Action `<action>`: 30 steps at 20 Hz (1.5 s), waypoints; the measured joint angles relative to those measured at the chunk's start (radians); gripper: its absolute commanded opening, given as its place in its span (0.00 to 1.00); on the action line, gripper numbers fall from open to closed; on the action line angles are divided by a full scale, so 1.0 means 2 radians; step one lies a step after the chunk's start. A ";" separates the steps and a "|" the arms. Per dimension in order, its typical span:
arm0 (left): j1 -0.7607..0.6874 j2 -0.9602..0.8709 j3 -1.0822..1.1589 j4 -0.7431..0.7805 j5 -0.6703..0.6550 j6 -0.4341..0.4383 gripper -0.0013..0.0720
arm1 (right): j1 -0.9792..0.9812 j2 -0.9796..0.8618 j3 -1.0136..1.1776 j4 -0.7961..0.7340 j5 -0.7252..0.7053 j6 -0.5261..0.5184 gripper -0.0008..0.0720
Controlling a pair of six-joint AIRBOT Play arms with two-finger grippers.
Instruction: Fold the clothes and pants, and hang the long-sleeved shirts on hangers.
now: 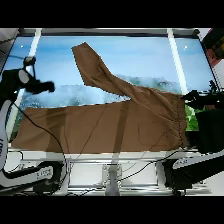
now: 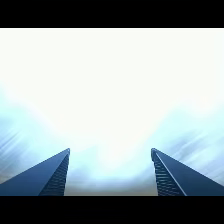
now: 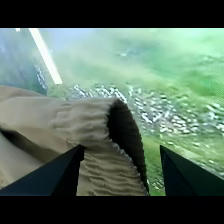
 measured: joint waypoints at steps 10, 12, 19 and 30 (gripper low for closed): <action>-0.139 -0.158 0.161 -0.233 0.108 0.043 0.81 | 0.006 -0.016 0.003 0.004 0.031 -0.012 0.79; -0.156 -0.180 0.185 -0.245 0.110 0.028 0.81 | 0.006 -0.017 0.003 0.005 0.032 -0.014 0.79; -0.200 -0.254 0.240 -0.260 0.105 -0.025 0.79 | 0.006 -0.017 0.003 0.007 0.033 -0.015 0.79; -0.217 -0.340 0.275 -0.285 0.095 -0.099 0.71 | 0.006 -0.017 0.003 0.007 0.035 -0.015 0.78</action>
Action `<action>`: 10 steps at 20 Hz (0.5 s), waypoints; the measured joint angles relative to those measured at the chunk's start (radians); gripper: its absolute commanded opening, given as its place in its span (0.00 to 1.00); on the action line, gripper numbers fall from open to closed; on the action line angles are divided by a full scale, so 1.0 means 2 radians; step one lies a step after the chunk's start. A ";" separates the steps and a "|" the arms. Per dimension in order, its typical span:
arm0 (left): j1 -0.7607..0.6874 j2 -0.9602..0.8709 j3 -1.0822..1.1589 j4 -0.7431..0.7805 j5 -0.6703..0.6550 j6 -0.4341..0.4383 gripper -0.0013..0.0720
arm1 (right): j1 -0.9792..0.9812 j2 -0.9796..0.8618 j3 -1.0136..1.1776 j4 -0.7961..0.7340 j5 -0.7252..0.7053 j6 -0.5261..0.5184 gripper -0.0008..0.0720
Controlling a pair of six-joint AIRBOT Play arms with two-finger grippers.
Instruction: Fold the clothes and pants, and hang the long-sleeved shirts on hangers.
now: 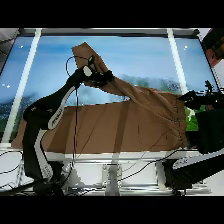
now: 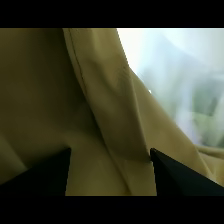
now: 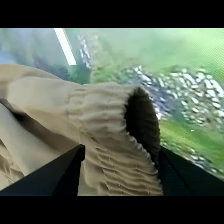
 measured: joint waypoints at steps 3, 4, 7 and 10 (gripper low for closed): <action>-0.005 -0.013 0.003 -0.027 0.023 -0.004 0.70 | 0.000 0.000 0.000 0.000 0.000 0.000 0.79; -0.008 -0.017 0.003 -0.034 0.032 -0.006 0.58 | 0.000 0.000 0.000 0.000 0.001 0.000 0.78; -0.017 -0.029 0.004 -0.045 0.052 -0.009 0.06 | 0.000 0.000 0.000 0.000 0.001 0.000 0.78; -0.020 -0.029 0.005 -0.054 0.080 -0.008 0.05 | 0.000 0.000 0.000 0.000 0.001 0.000 0.75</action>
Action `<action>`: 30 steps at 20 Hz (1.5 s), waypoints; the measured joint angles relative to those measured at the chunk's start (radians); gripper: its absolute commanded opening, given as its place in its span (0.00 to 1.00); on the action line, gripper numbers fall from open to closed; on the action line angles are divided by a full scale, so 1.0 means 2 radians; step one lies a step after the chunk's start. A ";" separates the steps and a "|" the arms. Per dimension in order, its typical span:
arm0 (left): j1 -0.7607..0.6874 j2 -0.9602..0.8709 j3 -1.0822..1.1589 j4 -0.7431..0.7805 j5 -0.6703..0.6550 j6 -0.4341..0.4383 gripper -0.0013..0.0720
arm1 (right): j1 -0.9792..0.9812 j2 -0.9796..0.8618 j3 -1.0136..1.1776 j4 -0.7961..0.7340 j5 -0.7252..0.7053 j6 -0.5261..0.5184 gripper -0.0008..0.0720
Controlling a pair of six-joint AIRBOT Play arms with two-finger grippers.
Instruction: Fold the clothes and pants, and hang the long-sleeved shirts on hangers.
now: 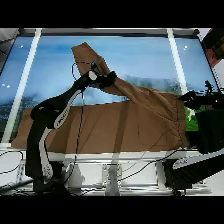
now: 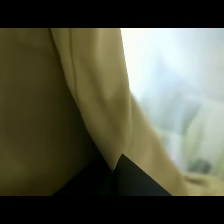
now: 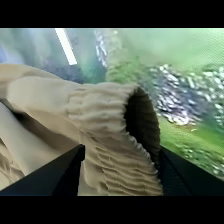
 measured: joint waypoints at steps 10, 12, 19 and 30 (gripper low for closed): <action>0.017 0.109 0.014 0.007 0.045 0.192 0.05 | 0.001 -0.001 -0.001 -0.014 0.010 0.001 0.08; 0.014 0.122 0.014 0.017 0.032 0.207 0.05 | 0.001 -0.001 0.000 -0.002 0.015 -0.001 0.44; 0.006 0.127 0.014 0.038 -0.014 0.225 0.05 | 0.022 -0.001 0.000 0.096 -0.014 -0.052 0.72; 0.002 0.123 0.014 0.042 -0.035 0.228 0.05 | 0.121 -0.007 0.003 0.097 -0.120 -0.064 0.05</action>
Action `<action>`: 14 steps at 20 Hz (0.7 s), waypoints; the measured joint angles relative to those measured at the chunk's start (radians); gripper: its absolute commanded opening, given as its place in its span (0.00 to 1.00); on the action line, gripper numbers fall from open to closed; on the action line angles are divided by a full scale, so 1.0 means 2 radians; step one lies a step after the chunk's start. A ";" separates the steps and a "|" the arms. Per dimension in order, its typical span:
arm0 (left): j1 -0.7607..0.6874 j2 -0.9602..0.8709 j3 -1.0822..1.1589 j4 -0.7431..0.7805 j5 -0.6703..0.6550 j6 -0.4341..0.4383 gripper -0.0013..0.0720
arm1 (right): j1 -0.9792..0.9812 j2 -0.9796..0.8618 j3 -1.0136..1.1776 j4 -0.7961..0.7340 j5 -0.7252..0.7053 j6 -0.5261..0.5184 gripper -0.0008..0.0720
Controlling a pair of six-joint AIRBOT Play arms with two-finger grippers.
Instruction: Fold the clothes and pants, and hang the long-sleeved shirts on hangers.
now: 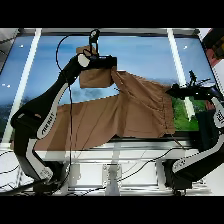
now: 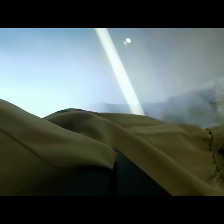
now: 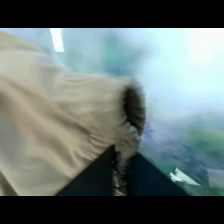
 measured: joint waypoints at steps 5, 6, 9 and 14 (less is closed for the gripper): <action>0.001 0.003 0.000 0.006 -0.006 0.000 0.04 | -0.011 0.009 0.014 -0.006 0.002 0.002 0.05; 0.001 0.005 0.000 0.008 -0.008 0.000 0.04 | -0.019 0.014 0.015 -0.013 0.003 0.006 0.05; -0.006 0.015 0.000 0.050 -0.021 -0.004 0.04 | -0.051 0.032 0.017 -0.040 0.016 0.021 0.05; -0.071 0.028 -0.004 0.256 -0.030 -0.126 0.04 | -0.099 0.052 0.018 -0.076 0.071 0.029 0.05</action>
